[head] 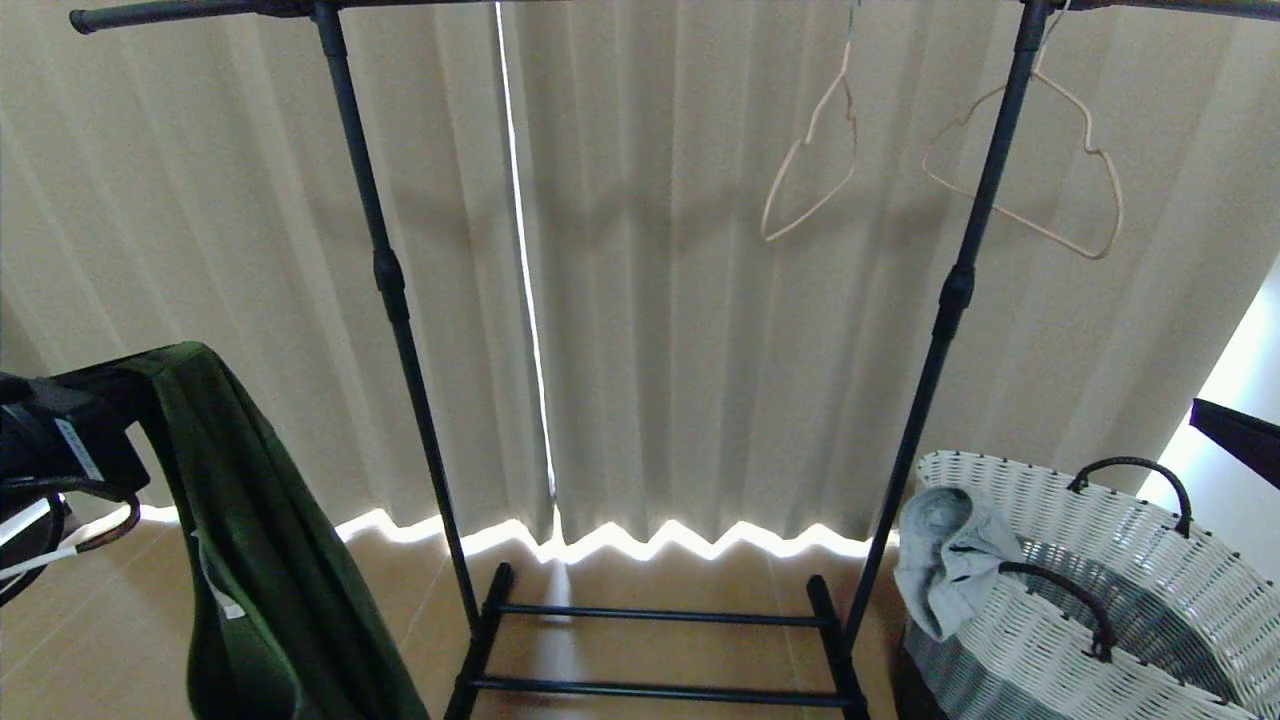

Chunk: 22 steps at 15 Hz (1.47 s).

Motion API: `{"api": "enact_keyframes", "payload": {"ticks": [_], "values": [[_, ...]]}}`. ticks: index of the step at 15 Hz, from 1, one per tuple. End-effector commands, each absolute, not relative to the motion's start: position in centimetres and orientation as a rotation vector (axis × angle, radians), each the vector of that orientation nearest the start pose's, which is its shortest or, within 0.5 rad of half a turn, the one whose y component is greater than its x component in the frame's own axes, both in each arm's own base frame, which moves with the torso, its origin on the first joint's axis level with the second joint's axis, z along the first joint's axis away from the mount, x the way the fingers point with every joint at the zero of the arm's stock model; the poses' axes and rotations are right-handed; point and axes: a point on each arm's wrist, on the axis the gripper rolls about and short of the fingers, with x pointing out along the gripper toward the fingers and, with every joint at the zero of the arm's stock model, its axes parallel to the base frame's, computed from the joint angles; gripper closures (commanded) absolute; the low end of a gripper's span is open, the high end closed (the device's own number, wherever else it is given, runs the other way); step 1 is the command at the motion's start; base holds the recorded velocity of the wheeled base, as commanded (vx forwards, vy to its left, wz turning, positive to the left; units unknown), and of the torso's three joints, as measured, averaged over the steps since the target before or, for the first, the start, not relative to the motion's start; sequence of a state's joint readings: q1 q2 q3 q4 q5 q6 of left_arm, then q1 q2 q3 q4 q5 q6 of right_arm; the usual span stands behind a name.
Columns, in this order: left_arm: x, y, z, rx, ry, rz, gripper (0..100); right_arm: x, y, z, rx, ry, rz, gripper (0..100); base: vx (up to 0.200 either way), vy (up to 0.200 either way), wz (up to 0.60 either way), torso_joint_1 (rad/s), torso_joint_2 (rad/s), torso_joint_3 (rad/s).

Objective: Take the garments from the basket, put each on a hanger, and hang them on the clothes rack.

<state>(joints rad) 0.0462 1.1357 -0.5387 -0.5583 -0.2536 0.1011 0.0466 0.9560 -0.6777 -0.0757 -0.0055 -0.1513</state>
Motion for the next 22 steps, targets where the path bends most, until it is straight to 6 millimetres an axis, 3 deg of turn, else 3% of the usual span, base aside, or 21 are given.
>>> {"api": "enact_keyframes", "payload": {"ticks": [1,9,17,19,22], "values": [[16.5,0.4,22.8,0.093,0.046,-0.196,100,12.0,0.5,24.6,-0.156,0.220,0.049,0,0.000,0.000,0.00,0.000,0.00,0.000],[14.0,-0.9,22.8,0.115,-0.007,-0.275,100,12.0,0.4,24.5,-0.192,0.227,-0.001,0,0.000,0.000,0.00,0.000,0.00,0.000],[14.1,-1.0,22.5,0.124,0.005,-0.285,100,11.2,0.4,23.6,-0.227,0.240,0.012,0,0.000,0.000,0.00,0.002,-0.02,-0.013],[14.0,-1.5,21.8,0.137,0.028,-0.324,100,10.8,0.4,24.0,-0.225,0.212,0.012,0,0.000,0.000,0.00,0.051,-0.28,-0.261],[14.5,-1.5,22.5,0.125,0.012,-0.321,100,10.5,0.4,23.7,-0.227,0.215,0.009,0,0.000,0.000,0.00,0.105,-0.36,-0.325]]}}
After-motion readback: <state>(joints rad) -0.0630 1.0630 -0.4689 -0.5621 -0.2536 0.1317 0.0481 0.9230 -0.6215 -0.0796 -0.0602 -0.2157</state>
